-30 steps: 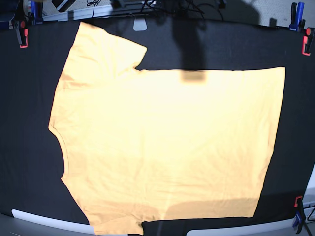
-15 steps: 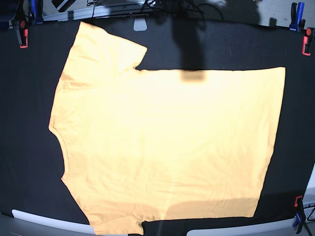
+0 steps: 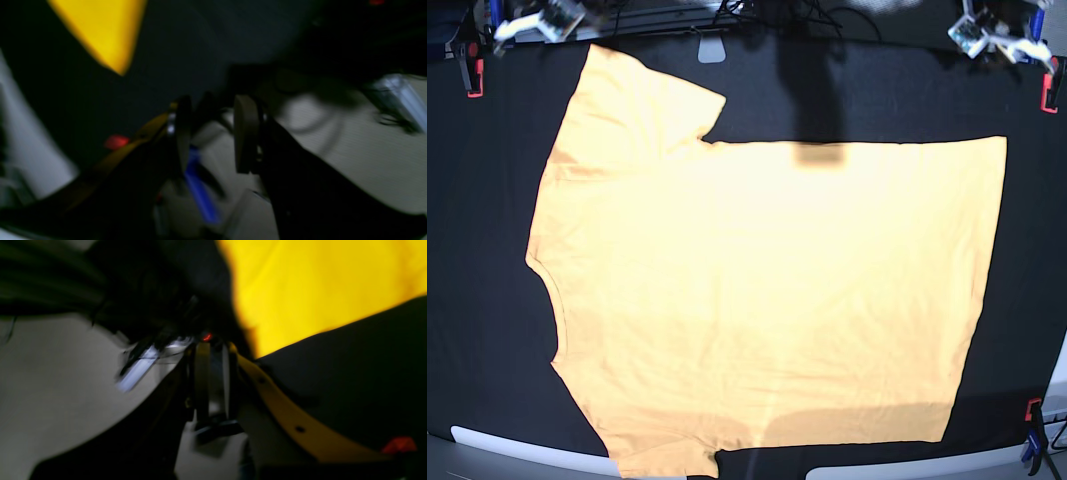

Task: Layout the t-shirt on the table in an organized manner, then fold the t-shirt properly
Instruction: 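Move both grippers down toward the shirt's shoulder corners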

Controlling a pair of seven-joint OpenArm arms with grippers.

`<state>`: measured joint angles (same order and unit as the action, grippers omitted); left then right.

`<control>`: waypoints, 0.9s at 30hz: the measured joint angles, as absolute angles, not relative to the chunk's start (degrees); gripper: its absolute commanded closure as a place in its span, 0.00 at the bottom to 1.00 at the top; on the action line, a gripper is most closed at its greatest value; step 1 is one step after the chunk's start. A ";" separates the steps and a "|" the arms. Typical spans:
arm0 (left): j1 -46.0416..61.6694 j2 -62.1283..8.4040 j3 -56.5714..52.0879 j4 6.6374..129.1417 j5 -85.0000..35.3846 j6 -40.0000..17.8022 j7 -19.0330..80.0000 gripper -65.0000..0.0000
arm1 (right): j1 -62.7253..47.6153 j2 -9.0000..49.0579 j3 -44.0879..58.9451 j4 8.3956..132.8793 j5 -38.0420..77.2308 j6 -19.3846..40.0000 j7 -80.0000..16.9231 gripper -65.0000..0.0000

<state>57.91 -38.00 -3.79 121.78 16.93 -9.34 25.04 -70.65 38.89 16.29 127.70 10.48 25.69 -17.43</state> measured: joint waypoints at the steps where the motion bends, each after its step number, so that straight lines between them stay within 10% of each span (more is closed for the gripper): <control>1: 57.12 -38.83 -3.79 122.39 17.67 -9.37 25.02 0.71 | -70.65 38.94 17.98 129.05 10.28 25.54 -17.76 0.89; 9: 47.11 -44.12 -3.75 122.72 19.75 -12.86 24.25 0.60 | -70.63 39.94 27.11 132.92 1.02 25.76 -23.11 0.69; 27: 22.52 -44.62 13.65 95.74 21.87 -16.69 21.39 0.59 | -70.61 39.83 27.77 132.92 -0.01 22.37 -25.43 0.68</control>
<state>22.52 -44.62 13.65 95.74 21.87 -16.69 21.39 -70.61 39.83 27.77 132.92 -0.01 22.37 -25.43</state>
